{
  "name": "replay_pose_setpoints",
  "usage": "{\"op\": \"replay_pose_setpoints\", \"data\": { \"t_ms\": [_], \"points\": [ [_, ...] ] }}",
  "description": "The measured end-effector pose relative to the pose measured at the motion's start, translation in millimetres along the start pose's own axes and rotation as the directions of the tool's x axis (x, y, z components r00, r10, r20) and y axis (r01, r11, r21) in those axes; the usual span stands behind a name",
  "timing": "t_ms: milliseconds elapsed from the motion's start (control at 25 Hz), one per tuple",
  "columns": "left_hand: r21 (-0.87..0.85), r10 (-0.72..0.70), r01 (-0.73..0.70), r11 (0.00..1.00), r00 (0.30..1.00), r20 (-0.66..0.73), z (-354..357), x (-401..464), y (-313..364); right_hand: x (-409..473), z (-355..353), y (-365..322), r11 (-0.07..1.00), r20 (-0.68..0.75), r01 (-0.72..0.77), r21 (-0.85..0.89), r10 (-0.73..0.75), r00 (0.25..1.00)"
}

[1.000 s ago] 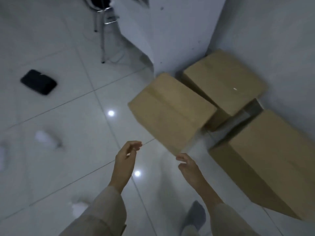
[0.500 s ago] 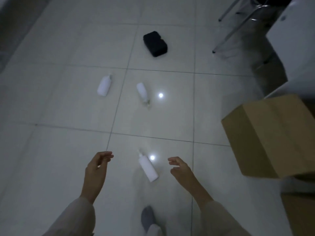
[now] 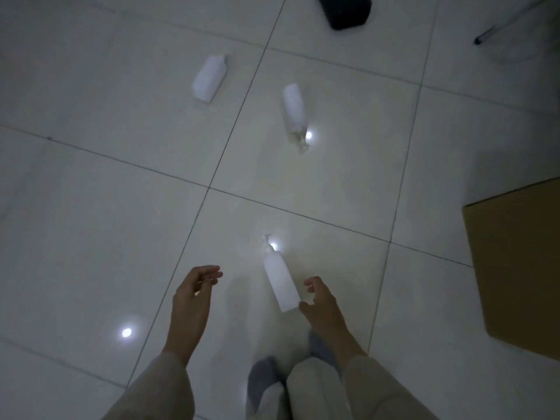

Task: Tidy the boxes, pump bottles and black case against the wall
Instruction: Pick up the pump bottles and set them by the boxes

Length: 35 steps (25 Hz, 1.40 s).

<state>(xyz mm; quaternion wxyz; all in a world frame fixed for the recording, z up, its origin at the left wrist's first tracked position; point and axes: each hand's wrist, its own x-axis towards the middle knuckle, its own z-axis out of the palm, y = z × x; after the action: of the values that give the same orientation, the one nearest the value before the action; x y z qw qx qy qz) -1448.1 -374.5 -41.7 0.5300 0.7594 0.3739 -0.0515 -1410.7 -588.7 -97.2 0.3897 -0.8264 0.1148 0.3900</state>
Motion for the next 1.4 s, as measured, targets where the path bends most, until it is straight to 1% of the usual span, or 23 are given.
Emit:
{"op": "replay_pose_setpoints", "data": {
  "t_ms": [40,120,200,240,360,440,480,520,600,640,760,840,880,960,1000,1080,1160,1240,1280,1320,1360,1400],
  "points": [
    [0.007,-0.003,0.003,1.000,1.000,0.006,9.8,12.7,-15.8,17.4,14.5,7.2,0.999,-0.010,-0.016,-0.040,0.016,1.000],
    [0.010,-0.007,0.007,1.000,1.000,0.011,27.3,37.6,-42.7,50.5,41.7,19.1,0.983,-0.021,-0.048,-0.176,0.045,0.999],
    [0.007,-0.011,0.011,1.000,1.000,0.011,44.2,61.2,-66.9,82.2,67.4,32.1,0.946,-0.036,-0.090,-0.311,0.083,0.996],
    [0.010,-0.012,0.012,1.000,1.000,0.008,51.3,70.7,-77.1,96.4,78.8,37.5,0.930,-0.045,-0.118,-0.349,0.109,0.993],
    [0.024,-0.013,0.013,1.000,1.000,0.007,70.2,87.8,-101.7,129.7,104.0,51.4,0.924,-0.076,-0.175,-0.339,0.158,0.984],
    [0.037,-0.025,0.024,0.999,1.000,0.020,79.9,89.6,-111.7,141.8,109.8,52.0,0.938,-0.043,-0.149,-0.314,0.143,0.989],
    [0.048,-0.033,0.031,0.998,0.999,0.030,82.9,86.2,-111.5,143.7,106.7,49.1,0.953,-0.020,-0.140,-0.270,0.140,0.990],
    [0.063,-0.042,0.039,0.997,0.998,0.051,85.3,80.2,-109.0,142.2,100.2,46.2,0.974,0.005,-0.145,-0.175,0.148,0.989],
    [0.097,-0.062,0.050,0.994,0.991,0.118,88.7,65.9,-93.6,129.3,76.3,42.1,0.987,0.075,-0.138,0.088,0.132,0.988],
    [0.111,-0.085,0.068,0.991,0.985,0.151,90.3,59.3,-81.3,117.5,60.5,40.4,0.973,0.119,-0.133,0.191,0.111,0.987],
    [0.162,-0.164,0.122,0.979,0.947,0.276,97.3,36.9,-29.7,64.8,8.0,36.1,0.919,0.231,-0.102,0.380,0.012,0.973],
    [0.172,-0.166,0.104,0.980,0.898,0.408,106.9,16.4,18.2,24.0,-34.8,28.2,0.852,0.247,-0.072,0.519,-0.069,0.967],
    [0.161,-0.154,0.085,0.983,0.859,0.488,113.5,4.9,42.1,5.5,-56.8,23.8,0.818,0.238,-0.052,0.573,-0.105,0.965],
    [0.118,-0.093,0.022,0.993,0.764,0.639,131.2,-20.4,87.7,-26.8,-100.1,17.4,0.788,0.181,0.007,0.616,-0.150,0.972],
    [0.099,-0.053,-0.021,0.995,0.730,0.682,143.3,-34.3,110.5,-43.1,-123.5,17.1,0.779,0.127,0.040,0.625,-0.152,0.980],
    [0.082,0.031,-0.127,0.988,0.698,0.716,167.9,-59.7,147.8,-70.9,-165.7,16.0,0.756,-0.015,0.123,0.642,-0.148,0.989],
    [0.079,0.105,-0.245,0.966,0.656,0.747,194.9,-84.0,176.9,-99.1,-206.1,16.7,0.712,-0.196,0.257,0.654,-0.168,0.966],
    [0.083,0.150,-0.330,0.940,0.621,0.769,224.2,-106.5,196.0,-127.3,-241.8,21.9,0.661,-0.376,0.385,0.644,-0.166,0.912],
    [0.085,0.168,-0.367,0.926,0.604,0.779,238.0,-115.9,201.0,-139.1,-255.0,25.5,0.663,-0.457,0.434,0.611,-0.152,0.876],
    [0.083,0.188,-0.409,0.909,0.579,0.793,253.4,-127.5,205.8,-150.7,-267.0,30.8,0.691,-0.543,0.459,0.558,-0.115,0.832],
    [0.084,0.203,-0.445,0.892,0.558,0.805,267.7,-138.8,208.9,-160.6,-276.3,36.6,0.734,-0.623,0.453,0.506,-0.052,0.781],
    [0.081,0.212,-0.475,0.876,0.531,0.821,284.8,-153.1,211.5,-172.0,-285.7,46.1,0.766,-0.702,0.436,0.472,0.028,0.711]
  ]
}}
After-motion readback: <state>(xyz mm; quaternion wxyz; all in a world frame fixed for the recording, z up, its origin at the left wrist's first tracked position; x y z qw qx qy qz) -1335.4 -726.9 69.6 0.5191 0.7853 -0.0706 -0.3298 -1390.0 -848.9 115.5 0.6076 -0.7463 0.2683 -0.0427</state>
